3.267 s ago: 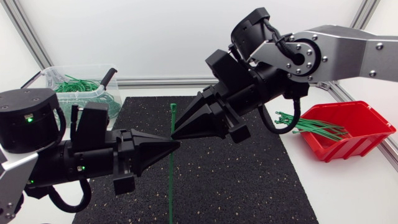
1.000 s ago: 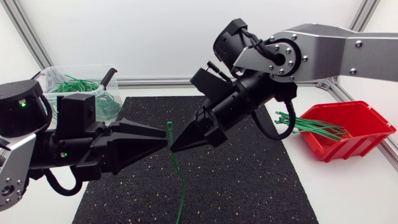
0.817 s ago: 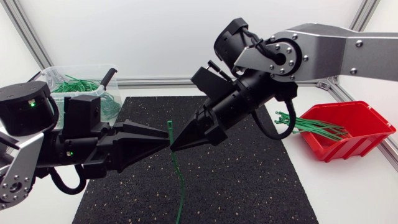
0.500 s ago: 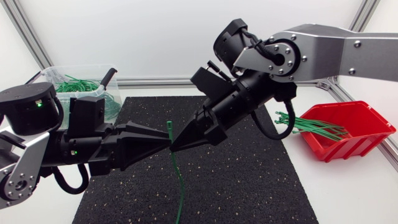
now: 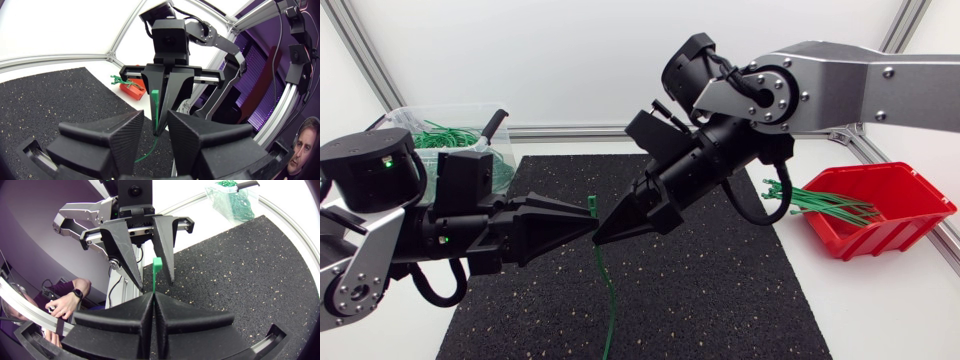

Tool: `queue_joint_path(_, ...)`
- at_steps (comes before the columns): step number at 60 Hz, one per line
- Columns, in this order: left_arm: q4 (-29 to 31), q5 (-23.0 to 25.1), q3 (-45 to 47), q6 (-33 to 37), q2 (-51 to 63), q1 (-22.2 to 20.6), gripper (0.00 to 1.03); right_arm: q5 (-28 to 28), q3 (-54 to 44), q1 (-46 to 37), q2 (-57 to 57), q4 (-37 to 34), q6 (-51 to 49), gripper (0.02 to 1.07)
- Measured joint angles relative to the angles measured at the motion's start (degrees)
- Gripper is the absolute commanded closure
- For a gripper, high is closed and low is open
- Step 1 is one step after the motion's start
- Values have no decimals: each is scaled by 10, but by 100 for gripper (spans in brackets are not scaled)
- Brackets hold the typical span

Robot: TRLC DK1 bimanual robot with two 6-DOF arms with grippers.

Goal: Take a green cable tie from the red box, thread the tail through the head to close it, then place it in the transparent bin on the left.

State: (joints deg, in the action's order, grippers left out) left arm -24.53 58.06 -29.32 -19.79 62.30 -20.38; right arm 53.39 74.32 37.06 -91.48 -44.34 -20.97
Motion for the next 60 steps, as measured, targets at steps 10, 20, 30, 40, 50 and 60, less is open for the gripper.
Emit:
queue_joint_path(10, 0, 0, 0, -2, 0, 0, 79, 0, 0, 0, 0, 8, 0, 101)
queue_joint_path(20, -1, 0, 0, -11, 0, 0, 82, 0, 0, 1, 0, 8, 0, 101)
queue_joint_path(30, -2, 0, 0, -14, 0, 0, 84, 0, 0, 1, 0, 9, 0, 101)
queue_joint_path(40, -2, 0, 0, -17, 0, 0, 92, 0, 0, 1, 0, 9, 0, 101)
queue_joint_path(50, -7, 0, -1, -26, 0, 0, 93, 0, 0, 3, 0, 9, 0, 101)
queue_joint_path(60, -10, 0, -2, -30, 0, 0, 95, 0, 0, 5, 0, 10, 0, 101)
